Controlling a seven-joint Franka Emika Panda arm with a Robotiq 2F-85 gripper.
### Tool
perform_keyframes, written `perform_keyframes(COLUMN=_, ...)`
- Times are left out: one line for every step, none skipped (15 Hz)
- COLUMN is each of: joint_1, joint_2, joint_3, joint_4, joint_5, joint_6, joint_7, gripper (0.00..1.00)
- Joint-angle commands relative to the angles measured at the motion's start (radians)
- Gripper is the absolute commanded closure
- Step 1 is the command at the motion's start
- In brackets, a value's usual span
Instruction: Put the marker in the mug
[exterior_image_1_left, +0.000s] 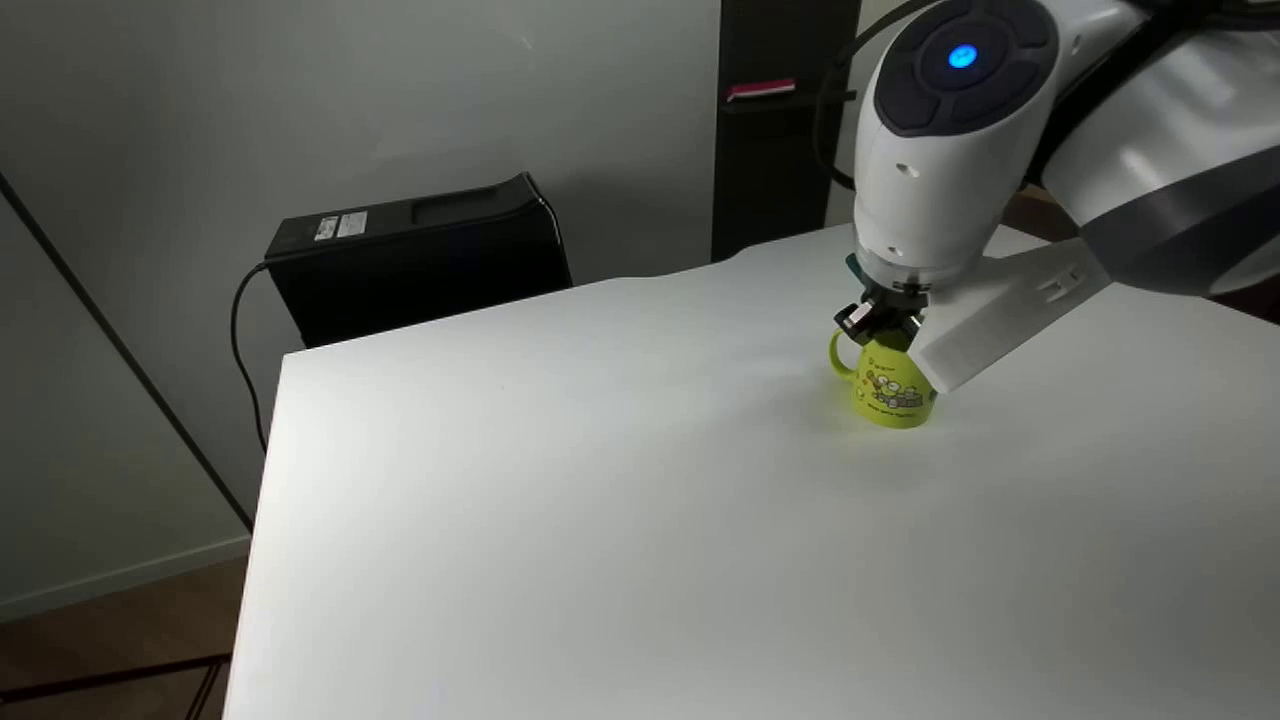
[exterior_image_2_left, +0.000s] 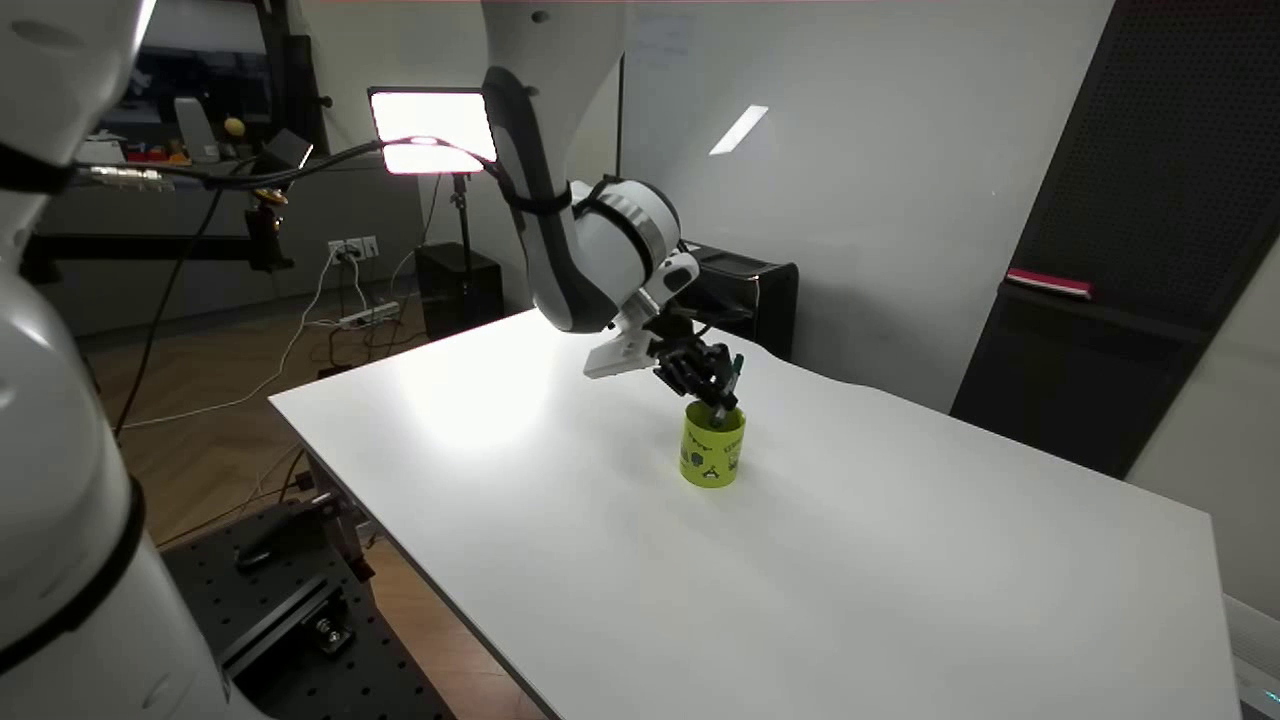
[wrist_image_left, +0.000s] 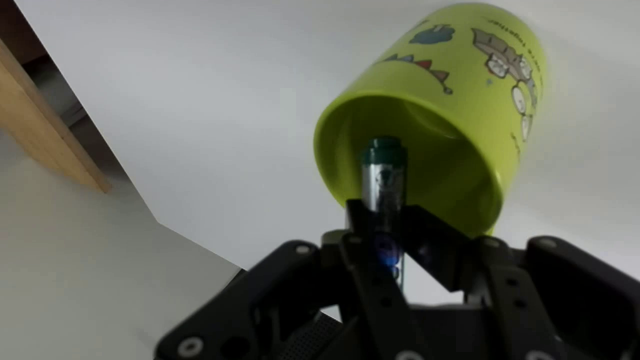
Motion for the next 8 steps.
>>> perform_keyframes(joint_1=0.007, joint_2=0.011, joint_3=0.005, joint_4=0.009, joint_5=-0.055, joint_6=-0.029, joint_7=0.087, gripper=0.94)
perform_keyframes(joint_1=0.007, joint_2=0.011, joint_3=0.007, joint_4=0.006, joint_5=-0.061, joint_6=-0.035, joint_7=0.096, gripper=0.94)
perform_keyframes(joint_1=0.006, joint_2=0.012, joint_3=0.009, joint_4=0.005, joint_5=-0.066, joint_6=-0.041, joint_7=0.103, gripper=0.94)
perform_keyframes(joint_1=0.005, joint_2=0.013, joint_3=0.011, joint_4=0.004, joint_5=-0.071, joint_6=-0.045, joint_7=0.11, gripper=0.94)
perform_keyframes(joint_1=0.004, joint_2=0.015, joint_3=0.014, joint_4=0.003, joint_5=-0.068, joint_6=-0.048, joint_7=0.109, gripper=0.94)
perform_keyframes(joint_1=0.003, joint_2=0.017, joint_3=0.018, joint_4=0.003, joint_5=-0.063, joint_6=-0.053, joint_7=0.107, gripper=0.92)
perform_keyframes(joint_1=0.002, joint_2=0.018, joint_3=0.021, joint_4=0.004, joint_5=-0.057, joint_6=-0.06, joint_7=0.099, gripper=0.49)
perform_keyframes(joint_1=0.003, joint_2=0.019, joint_3=0.023, joint_4=0.005, joint_5=-0.056, joint_6=-0.068, joint_7=0.097, gripper=0.49)
